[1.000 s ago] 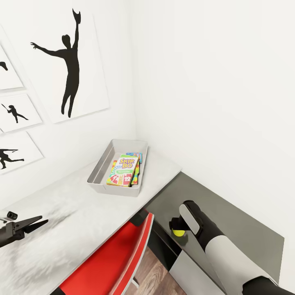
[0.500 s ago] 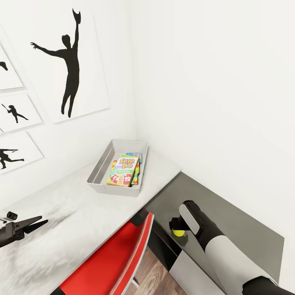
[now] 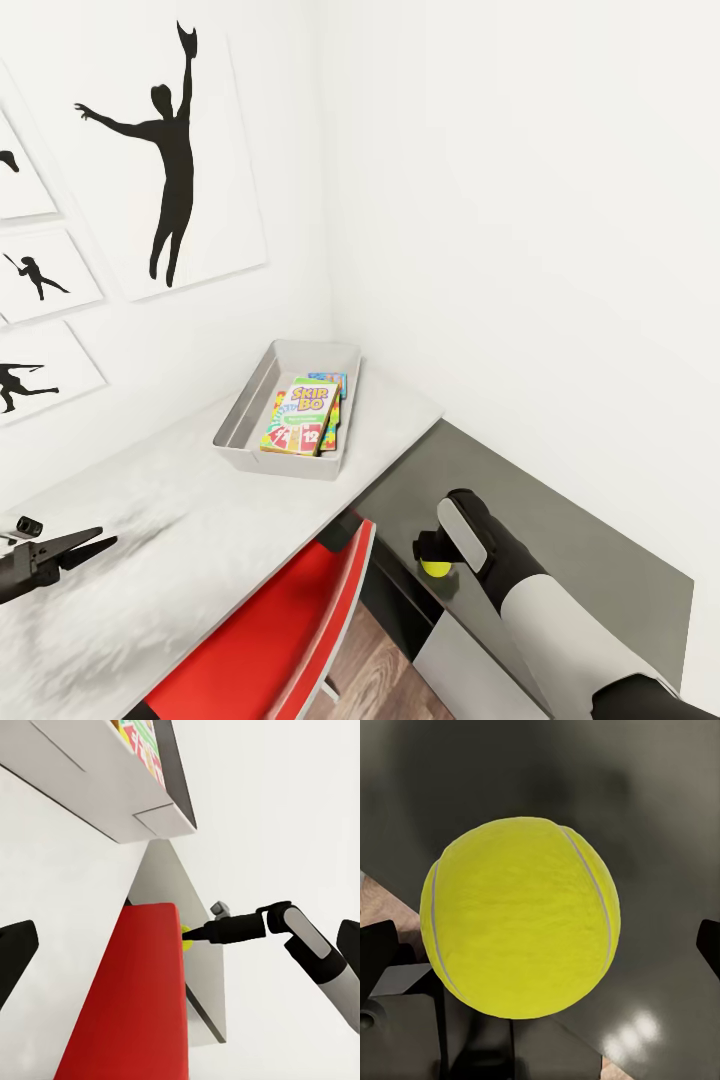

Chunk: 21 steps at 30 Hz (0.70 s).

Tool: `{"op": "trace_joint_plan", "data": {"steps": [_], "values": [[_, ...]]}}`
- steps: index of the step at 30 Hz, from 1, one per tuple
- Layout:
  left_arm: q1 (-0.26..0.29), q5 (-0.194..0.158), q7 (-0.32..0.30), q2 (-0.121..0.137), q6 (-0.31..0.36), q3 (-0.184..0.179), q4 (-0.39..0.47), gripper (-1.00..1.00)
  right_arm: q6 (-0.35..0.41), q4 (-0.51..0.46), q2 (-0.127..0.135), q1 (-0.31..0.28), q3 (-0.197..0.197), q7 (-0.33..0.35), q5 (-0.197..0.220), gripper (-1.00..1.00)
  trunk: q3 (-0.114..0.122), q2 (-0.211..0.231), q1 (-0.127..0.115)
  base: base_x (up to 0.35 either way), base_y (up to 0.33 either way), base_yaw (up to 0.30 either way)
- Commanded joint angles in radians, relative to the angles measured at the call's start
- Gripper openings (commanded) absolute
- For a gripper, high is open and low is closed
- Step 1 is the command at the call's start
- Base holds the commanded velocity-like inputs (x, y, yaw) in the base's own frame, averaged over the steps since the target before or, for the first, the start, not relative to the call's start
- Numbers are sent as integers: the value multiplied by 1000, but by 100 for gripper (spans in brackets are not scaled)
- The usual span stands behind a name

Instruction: Put all the toys in the child's room - the three board games (two on the bed and one on the table), the two jigsaw puzzles on the table, and the tennis ball on the table - inside the toy box on the table in the child's room.

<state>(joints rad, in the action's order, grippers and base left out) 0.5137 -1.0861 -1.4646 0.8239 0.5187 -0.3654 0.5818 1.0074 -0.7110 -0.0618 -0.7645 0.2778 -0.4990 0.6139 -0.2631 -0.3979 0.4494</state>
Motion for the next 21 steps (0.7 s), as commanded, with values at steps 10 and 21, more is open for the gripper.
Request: {"op": "trace_joint_plan", "data": {"steps": [10, 21], "values": [[2, -8, -3, 1, 9, -7, 0, 100, 2, -1, 0, -1, 3, -10, 10, -100, -2, -2, 1, 0, 0, 0], [2, -8, -2, 1, 9, -7, 0, 100, 2, -1, 0, -1, 3, -10, 12, -100, -2, -2, 1, 0, 0, 0]]}}
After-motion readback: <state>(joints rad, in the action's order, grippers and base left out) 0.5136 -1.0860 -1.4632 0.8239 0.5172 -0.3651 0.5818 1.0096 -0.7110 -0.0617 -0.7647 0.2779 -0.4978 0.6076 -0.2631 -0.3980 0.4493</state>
